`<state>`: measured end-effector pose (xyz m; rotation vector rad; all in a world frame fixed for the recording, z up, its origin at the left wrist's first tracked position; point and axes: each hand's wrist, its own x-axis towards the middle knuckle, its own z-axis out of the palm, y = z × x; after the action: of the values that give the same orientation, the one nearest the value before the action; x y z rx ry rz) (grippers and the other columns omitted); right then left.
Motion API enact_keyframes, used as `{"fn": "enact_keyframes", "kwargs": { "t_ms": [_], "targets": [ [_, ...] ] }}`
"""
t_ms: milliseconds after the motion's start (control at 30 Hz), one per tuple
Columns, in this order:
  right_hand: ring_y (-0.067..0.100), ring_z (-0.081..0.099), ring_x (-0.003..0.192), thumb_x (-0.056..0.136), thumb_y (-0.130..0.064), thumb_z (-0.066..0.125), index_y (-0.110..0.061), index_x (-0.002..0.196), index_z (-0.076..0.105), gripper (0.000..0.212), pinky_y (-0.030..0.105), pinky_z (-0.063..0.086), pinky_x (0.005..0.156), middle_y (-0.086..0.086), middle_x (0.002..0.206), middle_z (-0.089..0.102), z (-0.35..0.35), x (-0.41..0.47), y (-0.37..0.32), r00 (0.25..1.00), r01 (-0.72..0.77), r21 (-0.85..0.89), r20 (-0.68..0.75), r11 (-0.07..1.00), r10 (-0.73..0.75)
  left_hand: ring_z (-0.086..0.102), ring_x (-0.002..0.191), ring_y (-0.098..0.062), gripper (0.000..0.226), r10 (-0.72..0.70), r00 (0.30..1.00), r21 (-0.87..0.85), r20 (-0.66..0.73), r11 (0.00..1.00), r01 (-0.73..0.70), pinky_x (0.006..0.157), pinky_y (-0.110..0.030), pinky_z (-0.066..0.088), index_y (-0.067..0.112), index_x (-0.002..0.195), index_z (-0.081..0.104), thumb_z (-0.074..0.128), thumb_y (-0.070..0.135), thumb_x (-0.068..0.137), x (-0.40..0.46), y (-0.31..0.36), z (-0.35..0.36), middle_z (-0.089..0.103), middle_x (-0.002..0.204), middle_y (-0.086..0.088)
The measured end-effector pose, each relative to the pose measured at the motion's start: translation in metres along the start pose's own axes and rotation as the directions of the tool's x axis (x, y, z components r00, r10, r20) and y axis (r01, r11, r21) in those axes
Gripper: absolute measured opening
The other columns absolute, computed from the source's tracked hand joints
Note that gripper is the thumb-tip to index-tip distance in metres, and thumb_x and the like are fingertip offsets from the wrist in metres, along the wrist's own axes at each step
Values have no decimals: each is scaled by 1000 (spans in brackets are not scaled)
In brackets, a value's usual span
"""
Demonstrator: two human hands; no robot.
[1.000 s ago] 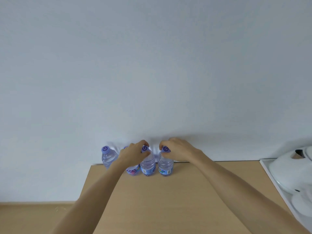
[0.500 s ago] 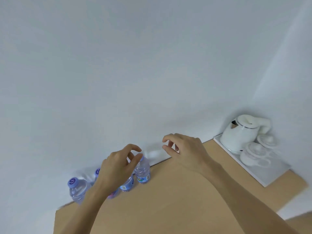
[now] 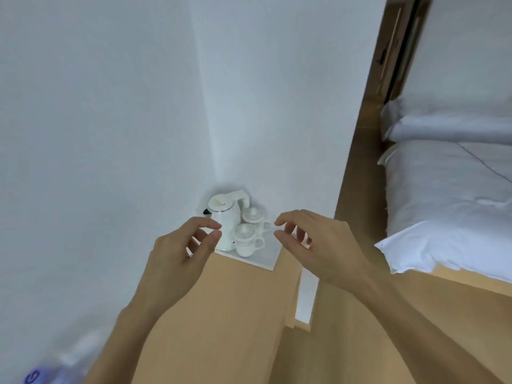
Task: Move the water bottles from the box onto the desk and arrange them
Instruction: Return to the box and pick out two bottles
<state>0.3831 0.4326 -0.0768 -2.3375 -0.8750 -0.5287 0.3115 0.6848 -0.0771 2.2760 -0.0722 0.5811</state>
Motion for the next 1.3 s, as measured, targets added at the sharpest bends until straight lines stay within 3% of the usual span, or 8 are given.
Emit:
{"fn": "enact_keyframes", "kwargs": {
  "t_ms": [200, 367, 467, 533, 633, 833, 1000, 1300],
  "targets": [
    [5, 58, 73, 93, -51, 48, -39, 105, 60, 20, 31, 52, 60, -24, 84, 60, -98, -38, 93, 980, -107, -69, -177, 992, 93, 63, 67, -10, 4, 153, 977, -98, 147, 985, -140, 55, -20, 47, 44, 95, 62, 59, 43, 93, 52, 74, 116, 67, 78, 16],
    [6, 58, 70, 93, -39, 59, -35, 103, 63, 11, 32, 51, 59, -19, 82, 62, -167, -61, 162, 959, -153, -146, -259, 977, 112, 63, 63, -10, 6, 238, 948, -159, 210, 965, -207, 54, -15, 44, 46, 95, 61, 57, 44, 91, 82, 135, 209, 66, 76, 16],
    [5, 59, 70, 93, -38, 59, -35, 101, 63, 9, 32, 51, 58, -18, 82, 63, -194, -66, 201, 948, -170, -182, -298, 969, 110, 62, 64, -10, 16, 249, 938, -181, 240, 961, -208, 58, -24, 48, 45, 98, 61, 54, 55, 88, 99, 161, 254, 66, 77, 18],
    [6, 59, 70, 93, -41, 57, -36, 100, 63, 11, 32, 51, 57, -18, 82, 63, -204, -68, 228, 941, -179, -186, -318, 966, 113, 62, 65, -10, 25, 260, 928, -168, 267, 961, -221, 62, -33, 53, 44, 99, 60, 48, 60, 85, 112, 172, 280, 65, 78, 19],
    [7, 59, 69, 93, -43, 54, -35, 100, 63, 14, 29, 51, 56, -17, 81, 63, -211, -66, 269, 929, -207, -195, -348, 959, 130, 64, 66, -10, 14, 267, 916, -138, 298, 962, -236, 67, -38, 57, 42, 100, 60, 53, 51, 92, 140, 179, 318, 64, 79, 19],
    [5, 60, 69, 93, -43, 55, -37, 98, 63, 11, 23, 51, 58, -18, 81, 65, -210, -36, 358, 919, -291, -200, -330, 936, 216, 63, 70, -1, 8, 304, 893, -101, 332, 953, -287, 63, -17, 52, 43, 98, 59, 53, 46, 94, 215, 177, 399, 62, 77, 26],
    [6, 60, 72, 92, -45, 52, -39, 96, 59, 10, 29, 53, 60, -18, 80, 62, -215, 15, 434, 915, -315, -194, -321, 929, 243, 62, 73, 5, 9, 310, 892, -153, 329, 950, -274, 61, -10, 46, 42, 100, 59, 54, 46, 94, 297, 173, 464, 61, 78, 32],
    [7, 63, 71, 93, -42, 58, -36, 100, 62, 10, 37, 57, 65, -23, 83, 60, -248, 115, 560, 886, -366, -223, -380, 903, 266, 64, 81, -3, 16, 323, 873, -258, 365, 936, -239, 69, -17, 56, 34, 105, 63, 54, 44, 95, 454, 193, 566, 63, 83, 24]
  ]
}}
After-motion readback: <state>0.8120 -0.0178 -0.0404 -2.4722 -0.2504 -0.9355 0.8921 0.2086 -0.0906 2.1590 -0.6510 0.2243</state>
